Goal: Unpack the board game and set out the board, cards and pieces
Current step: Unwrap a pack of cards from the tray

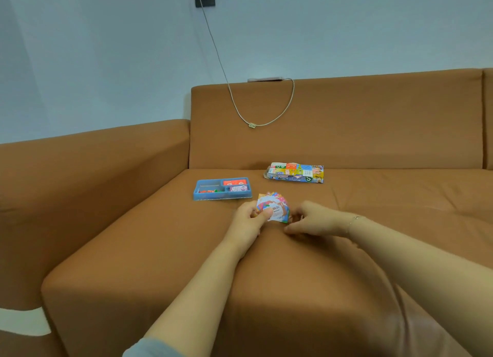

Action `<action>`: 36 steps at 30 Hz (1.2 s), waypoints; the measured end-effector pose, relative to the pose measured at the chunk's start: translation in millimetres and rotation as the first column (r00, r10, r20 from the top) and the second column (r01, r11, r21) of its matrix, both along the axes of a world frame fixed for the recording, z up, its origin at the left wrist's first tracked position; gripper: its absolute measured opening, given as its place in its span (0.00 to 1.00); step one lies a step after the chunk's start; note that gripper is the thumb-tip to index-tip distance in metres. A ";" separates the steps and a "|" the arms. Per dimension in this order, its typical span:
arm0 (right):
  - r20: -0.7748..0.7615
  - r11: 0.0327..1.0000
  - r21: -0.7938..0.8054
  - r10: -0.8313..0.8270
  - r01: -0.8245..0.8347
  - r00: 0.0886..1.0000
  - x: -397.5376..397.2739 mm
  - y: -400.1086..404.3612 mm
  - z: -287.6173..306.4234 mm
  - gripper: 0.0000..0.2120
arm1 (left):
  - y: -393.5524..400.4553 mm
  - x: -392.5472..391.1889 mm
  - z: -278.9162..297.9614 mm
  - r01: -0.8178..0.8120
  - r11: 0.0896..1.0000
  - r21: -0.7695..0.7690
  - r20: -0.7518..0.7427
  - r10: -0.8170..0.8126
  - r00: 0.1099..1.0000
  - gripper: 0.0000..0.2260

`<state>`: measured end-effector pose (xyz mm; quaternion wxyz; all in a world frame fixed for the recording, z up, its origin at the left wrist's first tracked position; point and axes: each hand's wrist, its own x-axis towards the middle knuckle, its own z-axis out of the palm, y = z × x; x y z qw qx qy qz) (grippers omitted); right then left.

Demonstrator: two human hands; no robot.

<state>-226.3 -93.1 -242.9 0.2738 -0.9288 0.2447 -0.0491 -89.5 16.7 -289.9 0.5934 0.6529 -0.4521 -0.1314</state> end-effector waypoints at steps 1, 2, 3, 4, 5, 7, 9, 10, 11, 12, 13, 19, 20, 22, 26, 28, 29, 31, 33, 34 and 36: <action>0.016 0.998 -0.067 0.008 -0.006 1.000 1.9 -0.1 -3.9 0.05 | 0.7 -1.1 0.6 -0.013 1.000 0.001 0.035 0.013 0.999 0.07; 0.029 0.992 -0.125 0.017 -0.013 0.999 3.2 1.0 -6.6 0.02 | 1.9 -2.2 0.8 -0.015 1.000 -0.004 0.073 0.016 0.997 0.08; 0.036 0.987 -0.160 0.013 -0.007 0.999 5.1 1.5 -8.8 0.05 | 3.1 -2.7 1.1 -0.024 1.000 -0.003 0.113 0.025 0.993 0.08; 0.043 0.982 -0.190 0.007 0.001 0.999 6.5 0.5 -11.0 0.07 | 4.6 -3.0 0.6 -0.037 0.999 -0.001 0.153 0.037 0.988 0.08; 0.043 0.977 -0.212 0.009 0.001 0.999 7.4 0.3 -11.6 0.08 | 6.7 -3.7 1.2 -0.058 0.998 0.011 0.189 0.054 0.981 0.08; 0.034 0.968 -0.249 0.026 -0.016 0.999 8.0 3.8 -11.8 0.07 | 11.5 -6.9 3.1 -0.093 0.994 0.052 0.251 0.077 0.965 0.11; 0.026 0.965 -0.262 0.034 -0.026 0.999 10.1 7.5 -10.8 0.10 | 14.6 -7.7 3.6 -0.132 0.984 0.119 0.353 0.082 0.932 0.13; 0.021 0.964 -0.265 0.040 -0.033 0.999 11.0 8.9 -11.1 0.10 | 15.2 -7.4 3.5 -0.173 0.973 0.153 0.441 0.089 0.893 0.13; 0.015 0.963 -0.267 0.043 -0.037 0.999 11.8 9.5 -12.5 0.10 | 15.5 -7.7 3.4 -0.222 0.958 0.180 0.540 0.093 0.837 0.12; 0.015 0.962 -0.269 0.056 -0.050 0.998 13.1 9.2 -14.3 0.09 | 16.0 -8.5 3.6 -0.268 0.943 0.197 0.625 0.090 0.776 0.12; 0.017 0.960 -0.272 0.071 -0.063 0.997 14.2 8.6 -15.9 0.09 | 16.1 -9.8 4.3 -0.308 0.928 0.209 0.688 0.085 0.721 0.12; -0.110 0.867 -0.492 0.033 -0.083 0.993 2.1 7.5 -12.5 0.10 | 15.5 -14.1 10.6 -0.486 0.826 0.285 0.892 -0.043 0.449 0.13; -0.153 0.838 -0.537 0.017 -0.097 0.988 0.6 8.7 -13.2 0.13 | 15.2 -14.8 12.3 -0.507 0.808 0.300 0.906 -0.074 0.418 0.13; -0.191 0.804 -0.581 0.010 -0.121 0.981 0.0 14.4 -15.4 0.15 | 13.4 -18.0 16.6 -0.550 0.760 0.346 0.912 -0.134 0.389 0.13; -0.240 0.764 -0.621 0.027 -0.174 0.971 5.4 25.0 -14.0 0.15 | 7.3 -23.2 21.9 -0.493 0.723 0.484 0.838 -0.219 0.500 0.10; -0.255 0.775 -0.605 0.031 -0.184 0.966 5.8 24.3 -11.7 0.15 | 6.7 -20.4 20.2 -0.414 0.751 0.515 0.796 -0.240 0.556 0.08; -0.258 0.785 -0.591 0.033 -0.185 0.966 5.8 23.2 -9.8 0.16 | 7.8 -17.7 20.0 -0.383 0.766 0.517 0.781 -0.238 0.577 0.08; -0.263 0.793 -0.579 0.039 -0.190 0.964 4.4 22.5 -7.4 0.16 | 11.6 -12.9 18.8 -0.337 0.787 0.516 0.746 -0.221 0.628 0.08; -0.271 0.794 -0.575 0.042 -0.197 0.962 3.7 24.5 -5.4 0.17 | 14.6 -11.0 18.2 -0.314 0.802 0.507 0.721 -0.195 0.665 0.08; -0.277 0.791 -0.578 0.040 -0.200 0.960 3.9 26.0 -5.5 0.16 | 15.4 -12.0 17.4 -0.315 0.802 0.507 0.717 -0.191 0.670 0.09; -0.281 0.780 -0.593 0.031 -0.199 0.959 5.3 27.9 -8.0 0.15 | 14.6 -14.7 16.0 -0.332 0.796 0.507 0.735 -0.198 0.649 0.10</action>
